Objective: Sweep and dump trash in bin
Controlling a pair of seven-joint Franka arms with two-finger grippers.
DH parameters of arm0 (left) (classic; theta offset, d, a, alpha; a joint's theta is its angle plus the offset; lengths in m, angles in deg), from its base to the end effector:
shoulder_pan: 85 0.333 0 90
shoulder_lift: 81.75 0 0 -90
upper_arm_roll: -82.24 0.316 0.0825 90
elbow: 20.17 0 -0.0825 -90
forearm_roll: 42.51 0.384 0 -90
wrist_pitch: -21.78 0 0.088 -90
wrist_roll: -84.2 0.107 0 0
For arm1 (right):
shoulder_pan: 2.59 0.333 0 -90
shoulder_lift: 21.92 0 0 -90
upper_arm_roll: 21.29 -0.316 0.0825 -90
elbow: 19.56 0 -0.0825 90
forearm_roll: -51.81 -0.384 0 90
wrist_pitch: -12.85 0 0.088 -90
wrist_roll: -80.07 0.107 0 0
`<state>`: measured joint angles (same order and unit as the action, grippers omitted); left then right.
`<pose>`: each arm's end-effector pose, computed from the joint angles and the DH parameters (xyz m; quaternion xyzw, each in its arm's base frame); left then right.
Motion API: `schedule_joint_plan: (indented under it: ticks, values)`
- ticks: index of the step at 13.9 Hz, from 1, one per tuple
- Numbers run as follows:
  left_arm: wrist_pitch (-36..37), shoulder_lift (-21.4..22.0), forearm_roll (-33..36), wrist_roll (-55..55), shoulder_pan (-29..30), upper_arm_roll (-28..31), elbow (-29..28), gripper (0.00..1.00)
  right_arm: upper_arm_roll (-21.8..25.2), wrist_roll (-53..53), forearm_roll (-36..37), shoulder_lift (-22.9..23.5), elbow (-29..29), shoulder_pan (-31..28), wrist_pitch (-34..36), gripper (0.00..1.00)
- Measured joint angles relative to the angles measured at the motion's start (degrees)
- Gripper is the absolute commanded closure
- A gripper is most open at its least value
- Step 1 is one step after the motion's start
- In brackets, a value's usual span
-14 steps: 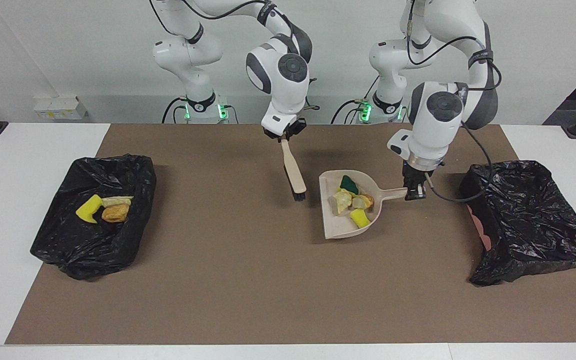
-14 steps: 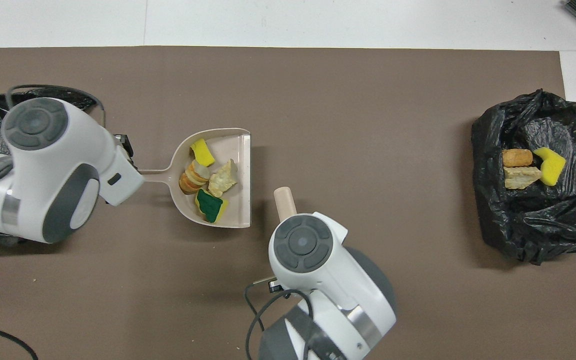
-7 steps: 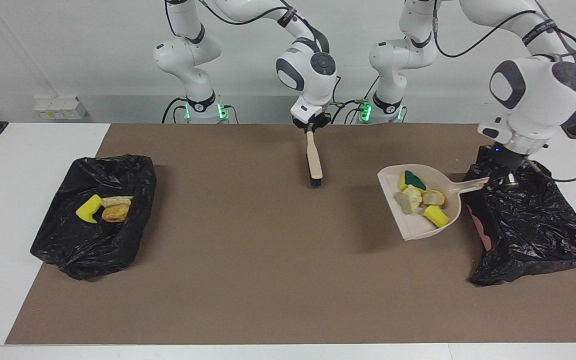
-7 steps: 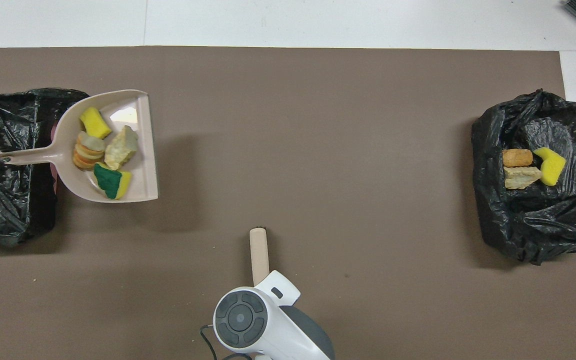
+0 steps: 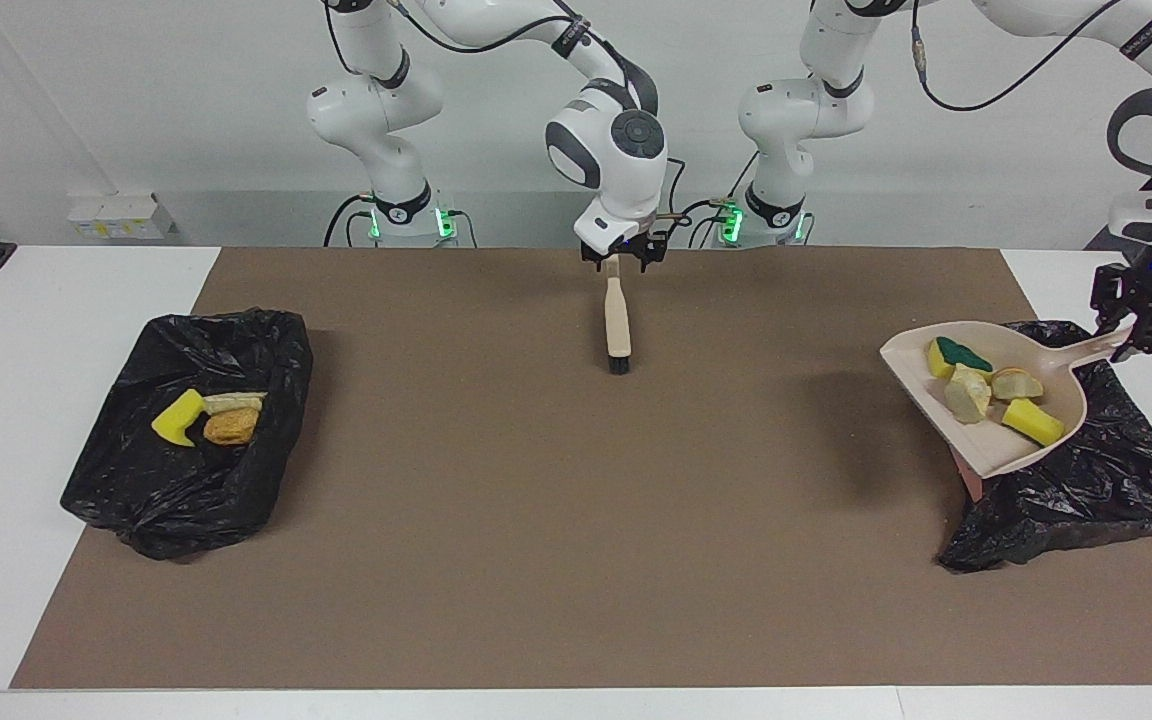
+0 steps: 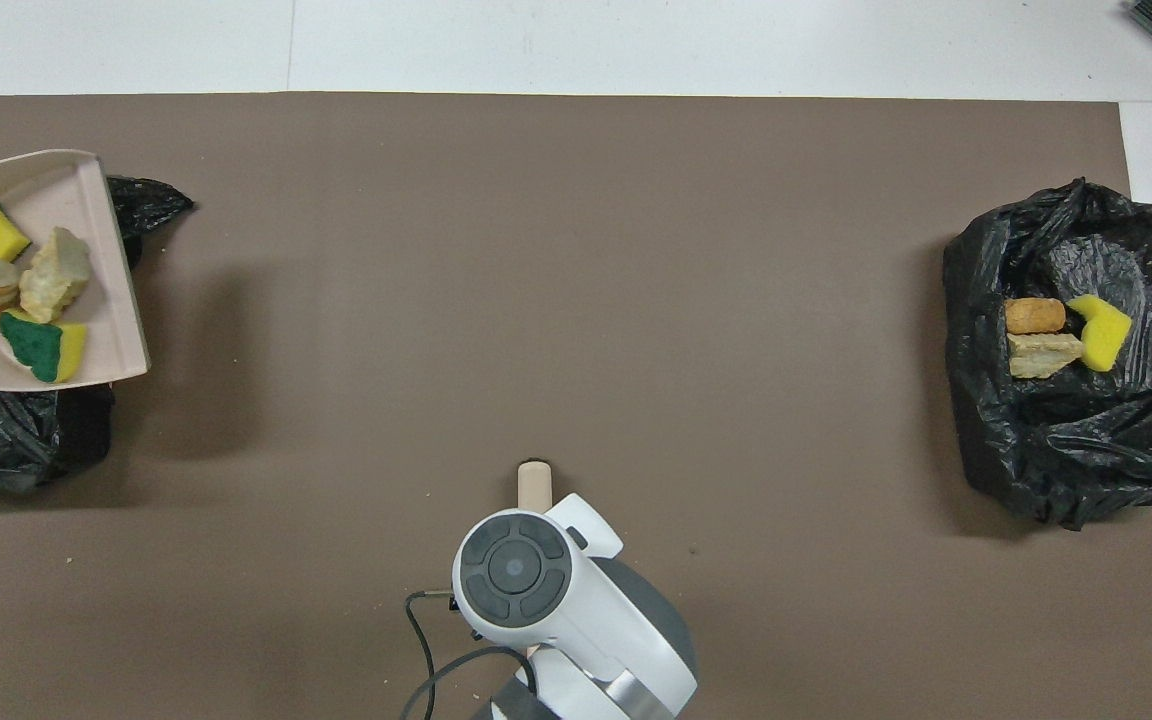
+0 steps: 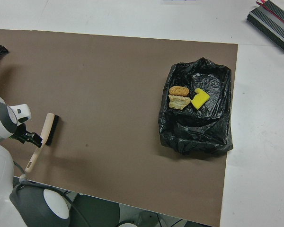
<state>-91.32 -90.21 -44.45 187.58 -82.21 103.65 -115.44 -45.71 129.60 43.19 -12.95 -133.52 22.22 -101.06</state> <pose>0.5745 0.2412 0.5371 -0.7684 0.6340 -0.0289 0.0825 0.3681 0.4324 0.3822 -0.9918 0.0379 0.1219 0.0092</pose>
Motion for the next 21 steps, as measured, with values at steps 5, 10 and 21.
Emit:
schedule_joint_plan:
  ticks: [5, 10, 21]
  values:
    - [-1.6, -2.8, 0.2, 4.4, 1.6, 4.6, 5.1, 1.0, 0.1, -6.6, 0.1, -1.0, 11.4, -7.6, 14.5, 0.0]
    - [-3.7, -7.2, 9.2, 9.5, 3.0, 4.9, 10.5, 1.0, 1.1, -22.4, 3.4, -4.4, 16.3, -16.9, 23.3, 0.0]
    - [-7.3, -8.8, 36.7, 3.2, -0.4, 4.4, 10.5, 1.0, 9.7, -41.8, 7.3, -8.3, 21.7, -28.3, 27.9, 0.0]
